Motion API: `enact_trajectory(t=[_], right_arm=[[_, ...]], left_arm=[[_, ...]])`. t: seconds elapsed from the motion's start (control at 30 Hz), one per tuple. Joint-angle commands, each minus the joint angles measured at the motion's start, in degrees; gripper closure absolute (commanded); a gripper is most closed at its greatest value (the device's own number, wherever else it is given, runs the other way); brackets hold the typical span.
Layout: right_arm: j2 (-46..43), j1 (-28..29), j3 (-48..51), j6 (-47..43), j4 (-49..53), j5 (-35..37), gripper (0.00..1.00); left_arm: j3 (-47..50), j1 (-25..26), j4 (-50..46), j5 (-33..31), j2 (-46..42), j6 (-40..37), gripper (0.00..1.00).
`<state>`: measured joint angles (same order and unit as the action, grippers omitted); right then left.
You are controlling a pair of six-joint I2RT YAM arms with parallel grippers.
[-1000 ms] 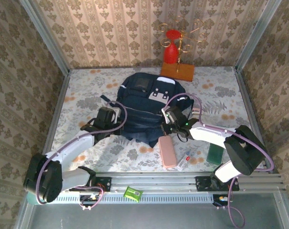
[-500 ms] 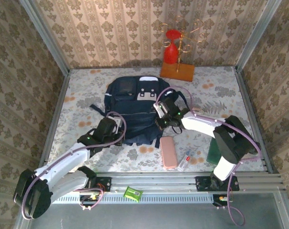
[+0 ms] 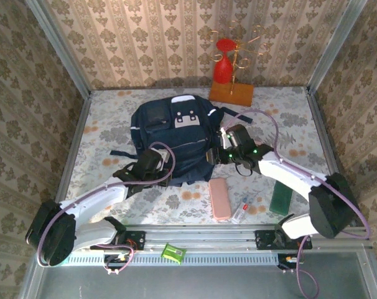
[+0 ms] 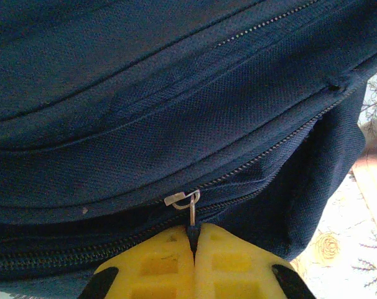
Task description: Pack the student bag
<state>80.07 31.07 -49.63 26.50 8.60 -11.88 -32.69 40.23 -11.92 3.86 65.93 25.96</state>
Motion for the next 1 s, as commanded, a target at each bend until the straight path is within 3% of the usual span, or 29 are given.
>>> enact_trajectory(t=[0.0, 0.1, 0.27, 0.33, 0.47, 0.53, 0.7, 0.97], right_arm=[[2.3, 1.1, 2.6, 15.2, -12.7, -7.2, 0.29], [5.7, 1.4, 3.2, 20.6, -17.0, -4.5, 0.29], [12.6, 1.5, 0.6, 24.4, -23.9, -6.1, 0.34], [14.9, 1.4, 0.0, 25.1, -24.5, -5.5, 0.47], [15.2, -1.5, 3.5, 25.3, -27.4, -3.7, 0.91], [13.5, -3.0, 4.9, 22.7, -25.4, -2.7, 1.00], [10.6, -7.1, 2.9, 10.3, -13.1, -5.1, 1.00], [12.7, -15.9, -3.3, -1.0, -3.6, -20.1, 1.00]], left_arm=[[-1.9, 0.7, 2.0, 1.3, 0.1, 0.6, 1.00], [-1.8, 0.8, 2.0, 1.1, -0.2, 0.4, 1.00], [-1.3, 1.0, 1.7, 0.4, -0.5, 0.0, 1.00], [-1.1, 0.9, 1.1, -0.8, -0.8, -0.4, 1.00], [-0.7, 0.0, -0.9, -5.8, -1.4, -2.2, 1.00], [-1.1, -0.7, -2.6, -8.8, -1.3, -3.7, 1.00], [-2.5, -3.1, -4.4, -17.4, -1.2, -6.0, 1.00], [-5.0, -9.6, -3.1, -19.5, 2.0, -8.2, 1.00]])
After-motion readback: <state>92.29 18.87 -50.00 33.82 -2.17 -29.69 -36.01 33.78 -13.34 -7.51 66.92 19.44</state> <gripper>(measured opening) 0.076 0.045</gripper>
